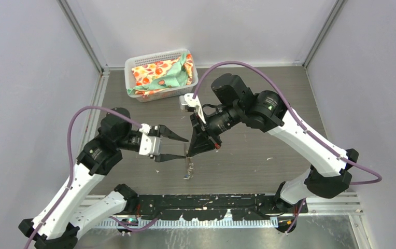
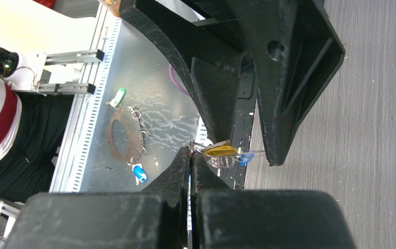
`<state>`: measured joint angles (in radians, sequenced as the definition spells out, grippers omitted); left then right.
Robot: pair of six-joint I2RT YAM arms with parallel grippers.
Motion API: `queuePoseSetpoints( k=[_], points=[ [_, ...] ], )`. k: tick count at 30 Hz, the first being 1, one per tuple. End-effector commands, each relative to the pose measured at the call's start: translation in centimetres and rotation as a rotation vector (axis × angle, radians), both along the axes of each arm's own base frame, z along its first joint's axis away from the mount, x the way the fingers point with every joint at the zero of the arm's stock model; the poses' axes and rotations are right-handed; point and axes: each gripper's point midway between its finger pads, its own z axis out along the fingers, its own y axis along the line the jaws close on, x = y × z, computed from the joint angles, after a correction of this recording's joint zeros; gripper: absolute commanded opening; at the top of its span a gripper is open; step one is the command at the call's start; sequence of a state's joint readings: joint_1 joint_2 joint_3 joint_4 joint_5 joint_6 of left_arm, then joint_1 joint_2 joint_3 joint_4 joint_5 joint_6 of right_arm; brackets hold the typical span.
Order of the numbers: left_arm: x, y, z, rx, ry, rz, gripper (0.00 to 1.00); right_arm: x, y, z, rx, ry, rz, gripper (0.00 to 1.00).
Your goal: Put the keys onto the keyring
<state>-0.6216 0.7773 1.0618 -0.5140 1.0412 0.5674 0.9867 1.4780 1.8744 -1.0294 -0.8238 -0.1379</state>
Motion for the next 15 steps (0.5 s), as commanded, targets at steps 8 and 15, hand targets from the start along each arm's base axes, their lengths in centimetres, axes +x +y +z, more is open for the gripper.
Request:
queuePoseSetpoints(
  k=[8,15],
  points=[
    [-3.1,0.3,1.4,-0.031,0.144,-0.113,0.45,0.4,0.0,1.7,0.039,-0.062,-0.012,0.01],
    [-2.2,0.1,1.4,-0.046,0.114,-0.077,0.38,0.9,0.3,1.7,0.033,-0.068,-0.031,0.01]
  ],
)
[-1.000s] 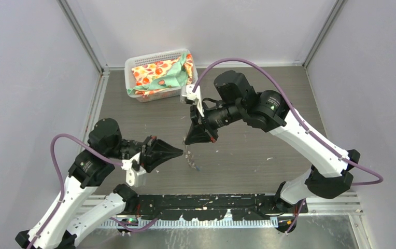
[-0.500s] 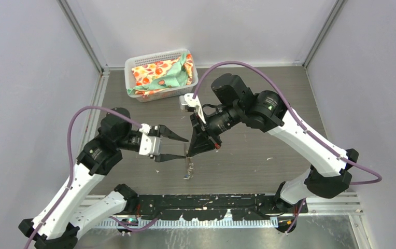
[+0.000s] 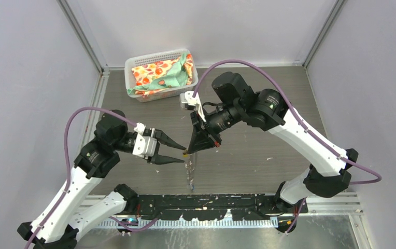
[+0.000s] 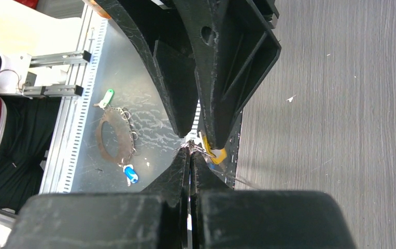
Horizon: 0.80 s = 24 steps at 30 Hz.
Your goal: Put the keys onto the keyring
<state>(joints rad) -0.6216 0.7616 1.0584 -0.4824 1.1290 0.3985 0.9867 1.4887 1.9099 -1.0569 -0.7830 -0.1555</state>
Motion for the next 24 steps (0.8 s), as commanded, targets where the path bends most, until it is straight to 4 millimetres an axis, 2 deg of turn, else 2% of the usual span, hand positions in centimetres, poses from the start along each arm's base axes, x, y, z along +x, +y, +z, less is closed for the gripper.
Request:
queuePoseSetpoints(
  k=[1,8,14,16,20,24],
  points=[
    [0.3,-0.2,0.7,-0.036,-0.028,0.003,0.38,0.2,0.4,1.5,0.042,-0.030,-0.001,0.01],
    [1.3,-0.7,0.6,-0.040,-0.024,0.035,0.31,0.1,0.6,1.8,0.048,-0.023,0.008,0.01],
    [2.1,-0.6,0.1,-0.025,-0.038,0.084,0.06,0.1,0.3,1.7,0.045,-0.035,0.009,0.01],
    [2.2,-0.5,0.0,-0.022,-0.050,0.094,0.01,0.0,0.1,1.9,0.047,-0.039,0.007,0.01],
    [2.4,-0.4,0.4,-0.042,-0.090,0.109,0.01,-0.2,-0.3,1.8,0.043,-0.036,0.003,0.01],
    [3.4,-0.2,1.7,-0.103,-0.173,0.169,0.00,-0.1,-0.6,1.1,0.019,-0.027,-0.019,0.01]
  ],
)
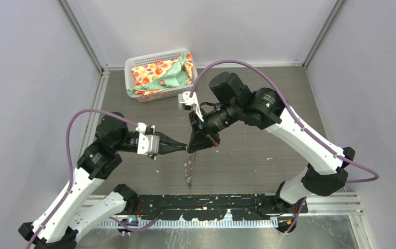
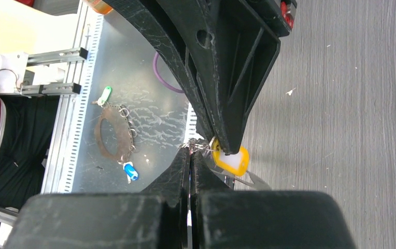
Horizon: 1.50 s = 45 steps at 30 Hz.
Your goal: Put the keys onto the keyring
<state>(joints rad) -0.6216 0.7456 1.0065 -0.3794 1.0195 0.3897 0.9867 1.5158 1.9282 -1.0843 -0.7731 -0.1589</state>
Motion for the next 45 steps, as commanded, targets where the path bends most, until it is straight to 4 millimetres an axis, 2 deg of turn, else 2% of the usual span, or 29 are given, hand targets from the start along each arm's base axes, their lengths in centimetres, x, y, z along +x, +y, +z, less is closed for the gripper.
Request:
queuePoseSetpoints(
  k=[1,5,8,20,24,33,34,36,38,41,45],
  points=[
    [1.2,0.2,2.2,-0.090,-0.143,0.075,0.01,-0.2,-0.9,1.7,0.046,-0.043,-0.022,0.01],
    [0.9,0.8,2.8,-0.138,-0.236,0.099,0.01,0.7,-1.3,1.9,0.043,-0.077,-0.084,0.01],
    [0.9,1.1,2.6,-0.144,-0.280,0.107,0.01,1.5,-1.5,2.5,0.068,-0.101,-0.129,0.01],
    [-0.6,1.1,0.4,-0.103,-0.368,-0.003,0.01,2.6,-0.7,4.8,0.212,-0.126,-0.210,0.01],
    [-0.9,1.3,-0.3,-0.106,-0.465,-0.016,0.01,3.2,-0.9,5.7,0.272,-0.151,-0.249,0.01],
    [-1.2,1.4,-2.0,-0.077,-0.618,-0.068,0.01,3.8,0.3,6.9,0.362,-0.105,-0.293,0.01],
    [-1.2,1.4,-2.1,-0.072,-0.622,-0.071,0.03,3.8,0.3,7.0,0.370,-0.100,-0.299,0.01],
    [-1.2,1.5,-2.3,-0.060,-0.612,-0.074,0.20,4.0,0.5,7.6,0.414,-0.098,-0.315,0.01],
    [-1.2,1.5,-2.6,-0.042,-0.596,-0.077,0.30,4.3,0.4,7.8,0.443,-0.098,-0.344,0.01],
    [-1.2,1.8,-2.7,-0.007,-0.530,-0.065,0.37,4.8,-0.2,8.2,0.486,-0.112,-0.398,0.01],
    [-0.7,1.9,-1.7,0.014,-0.349,0.010,0.38,5.1,-1.1,8.3,0.561,-0.142,-0.444,0.01]
  ],
)
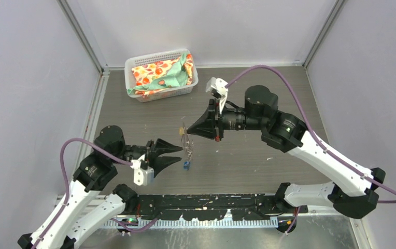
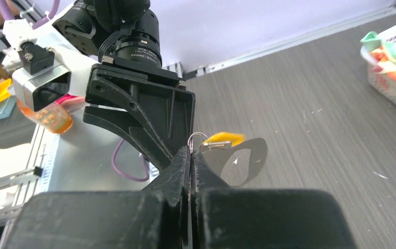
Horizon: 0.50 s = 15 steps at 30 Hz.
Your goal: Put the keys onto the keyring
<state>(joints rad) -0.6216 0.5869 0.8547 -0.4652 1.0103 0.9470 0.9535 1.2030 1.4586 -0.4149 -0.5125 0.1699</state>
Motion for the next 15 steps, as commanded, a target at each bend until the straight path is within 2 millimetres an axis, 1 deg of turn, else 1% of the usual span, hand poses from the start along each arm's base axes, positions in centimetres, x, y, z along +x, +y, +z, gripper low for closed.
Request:
queuePoseSetpoints(
  k=[1,3,4,5,6,8,11,15],
  points=[
    [0.0,0.3,2.2,-0.014,0.176,0.068,0.38,0.6,-1.2,5.2,0.235,-0.120,-0.084,0.01],
    [0.8,0.1,3.8,-0.072,0.235,0.117,0.40,0.4,-1.6,5.3,0.282,-0.134,-0.093,0.01],
    [1.4,0.0,5.0,-0.122,0.271,0.149,0.42,0.4,-1.7,5.4,0.301,-0.144,-0.096,0.01],
    [2.2,-0.1,6.9,-0.189,0.283,0.180,0.43,0.4,-1.7,5.1,0.315,-0.150,-0.099,0.01],
    [2.8,-0.2,8.1,-0.229,0.310,0.206,0.43,0.4,-1.8,5.3,0.337,-0.161,-0.104,0.01],
    [3.6,-0.4,9.9,-0.269,0.358,0.233,0.43,0.5,-2.0,5.3,0.356,-0.168,-0.114,0.01],
    [3.5,-1.1,10.9,-0.265,0.429,0.198,0.42,0.5,-1.6,4.9,0.348,-0.179,-0.097,0.01],
    [1.8,-1.6,10.7,-0.212,0.444,0.097,0.42,0.8,-1.5,3.9,0.297,-0.200,-0.098,0.01]
  ],
)
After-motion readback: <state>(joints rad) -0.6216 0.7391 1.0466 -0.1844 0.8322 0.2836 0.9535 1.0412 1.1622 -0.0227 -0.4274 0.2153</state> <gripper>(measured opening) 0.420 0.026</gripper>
